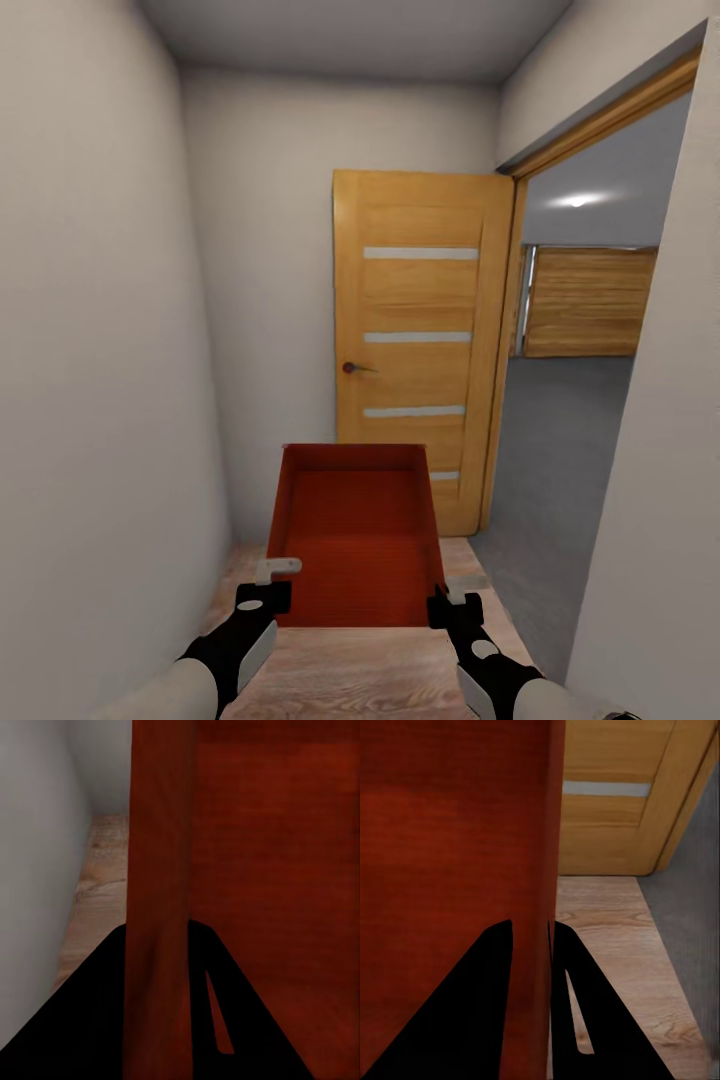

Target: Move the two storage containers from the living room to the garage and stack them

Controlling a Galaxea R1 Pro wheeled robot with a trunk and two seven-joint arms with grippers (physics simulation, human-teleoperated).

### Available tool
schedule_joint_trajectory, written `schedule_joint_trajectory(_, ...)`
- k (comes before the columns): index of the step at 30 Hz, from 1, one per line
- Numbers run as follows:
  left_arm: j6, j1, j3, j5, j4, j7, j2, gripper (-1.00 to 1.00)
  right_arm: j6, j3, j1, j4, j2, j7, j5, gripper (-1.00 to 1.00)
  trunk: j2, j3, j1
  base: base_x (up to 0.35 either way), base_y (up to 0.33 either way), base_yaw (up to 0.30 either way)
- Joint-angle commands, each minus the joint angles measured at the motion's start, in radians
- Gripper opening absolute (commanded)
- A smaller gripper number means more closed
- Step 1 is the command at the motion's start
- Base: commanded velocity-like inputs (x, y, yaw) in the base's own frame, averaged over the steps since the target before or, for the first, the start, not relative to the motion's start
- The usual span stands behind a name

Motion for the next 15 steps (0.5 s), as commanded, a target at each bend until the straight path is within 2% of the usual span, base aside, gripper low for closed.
schedule_joint_trajectory(1,0.004,-0.002,0.072,-0.005,-0.007,0.01,0.018,-1.0,0.0,-0.011,0.0,0.008,0.0,0.001,0.003,-1.0,-0.001,-0.001,0.001,0.323,0.0,-0.285)
schedule_joint_trajectory(10,0.003,-0.002,0.072,-0.005,-0.008,0.01,0.018,-1.0,0.0,-0.011,0.0,0.008,0.0,0.001,0.002,-1.0,-0.001,-0.001,0.001,0.323,0.003,-0.285)
schedule_joint_trajectory(15,0.004,-0.002,0.072,-0.005,-0.008,0.01,0.018,-1.0,0.0,-0.011,0.0,0.008,0.0,0.001,0.002,-1.0,-0.001,-0.001,0.001,0.323,0.074,-0.285)
